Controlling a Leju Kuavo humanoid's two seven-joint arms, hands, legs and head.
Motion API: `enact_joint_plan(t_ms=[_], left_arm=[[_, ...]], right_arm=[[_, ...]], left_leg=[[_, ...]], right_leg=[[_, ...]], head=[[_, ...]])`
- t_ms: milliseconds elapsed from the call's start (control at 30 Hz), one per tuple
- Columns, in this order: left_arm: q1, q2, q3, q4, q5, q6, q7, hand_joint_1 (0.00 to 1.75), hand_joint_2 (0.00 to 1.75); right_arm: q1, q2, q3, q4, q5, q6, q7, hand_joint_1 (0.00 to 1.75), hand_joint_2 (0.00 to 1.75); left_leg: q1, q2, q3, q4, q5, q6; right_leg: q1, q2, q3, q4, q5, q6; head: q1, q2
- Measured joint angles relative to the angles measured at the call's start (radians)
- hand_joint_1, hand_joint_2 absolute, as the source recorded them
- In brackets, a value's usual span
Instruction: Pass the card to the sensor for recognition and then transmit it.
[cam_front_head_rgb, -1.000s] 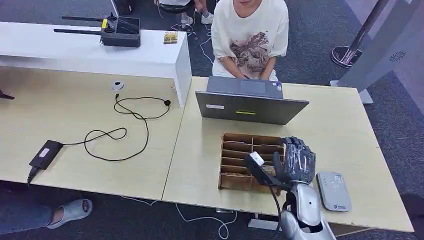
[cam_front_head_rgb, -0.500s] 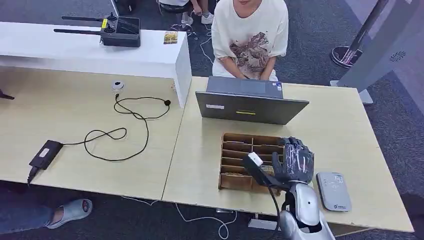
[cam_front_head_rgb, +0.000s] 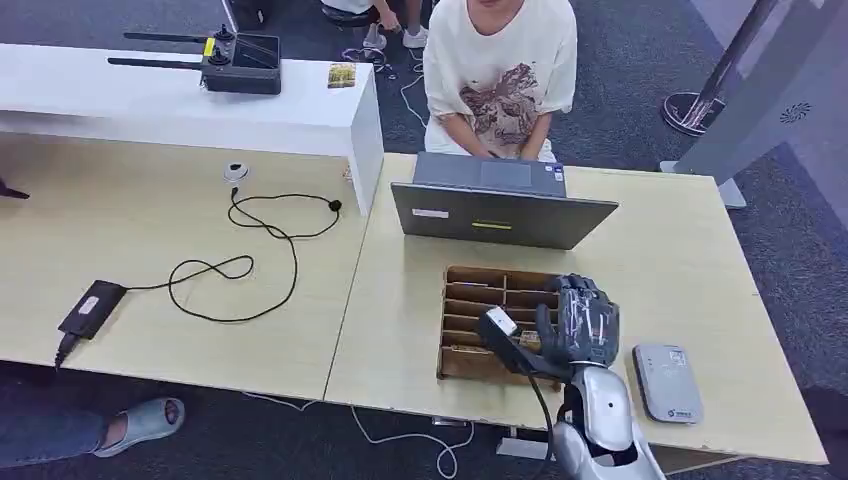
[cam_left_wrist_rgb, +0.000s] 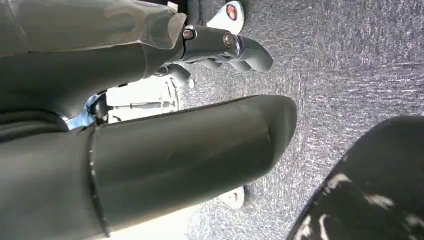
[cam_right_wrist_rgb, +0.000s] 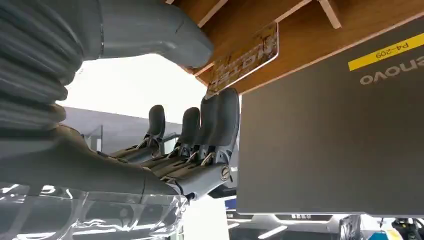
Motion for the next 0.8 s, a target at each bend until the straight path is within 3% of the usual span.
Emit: enact_joint_plan(t_ms=[233, 500, 600, 733, 800], left_arm=[[0.000, 0.000, 0.000, 0.000, 0.000, -0.003, 0.000, 0.00, 0.00], [0.000, 0.000, 0.000, 0.000, 0.000, -0.003, -0.003, 0.00, 0.00], [0.000, 0.000, 0.000, 0.000, 0.000, -0.003, -0.003, 0.00, 0.00], [0.000, 0.000, 0.000, 0.000, 0.000, -0.005, -0.003, 0.00, 0.00], [0.000, 0.000, 0.000, 0.000, 0.000, -0.005, -0.005, 0.00, 0.00]], right_arm=[[-0.011, 0.008, 0.020, 0.002, 0.003, 0.000, -0.006, 1.19, 1.75], [-0.023, 0.017, 0.037, 0.006, 0.003, 0.002, -0.008, 1.13, 1.75], [-0.025, 0.021, 0.040, 0.008, 0.003, 0.003, -0.008, 1.20, 1.75], [-0.029, 0.023, 0.045, 0.009, 0.006, 0.003, -0.008, 1.08, 1.75], [-0.032, 0.024, 0.047, 0.009, 0.006, 0.004, -0.008, 1.13, 1.75]], left_leg=[[0.000, 0.000, 0.000, 0.000, 0.000, 0.000], [0.000, 0.000, 0.000, 0.000, 0.000, 0.000], [0.000, 0.000, 0.000, 0.000, 0.000, 0.000], [0.000, 0.000, 0.000, 0.000, 0.000, 0.000], [0.000, 0.000, 0.000, 0.000, 0.000, 0.000]], right_leg=[[0.000, 0.000, 0.000, 0.000, 0.000, 0.000], [0.000, 0.000, 0.000, 0.000, 0.000, 0.000], [0.000, 0.000, 0.000, 0.000, 0.000, 0.000], [0.000, 0.000, 0.000, 0.000, 0.000, 0.000], [0.000, 0.000, 0.000, 0.000, 0.000, 0.000]], head=[[0.000, 0.000], [0.000, 0.000], [0.000, 0.000], [0.000, 0.000], [0.000, 0.000]])
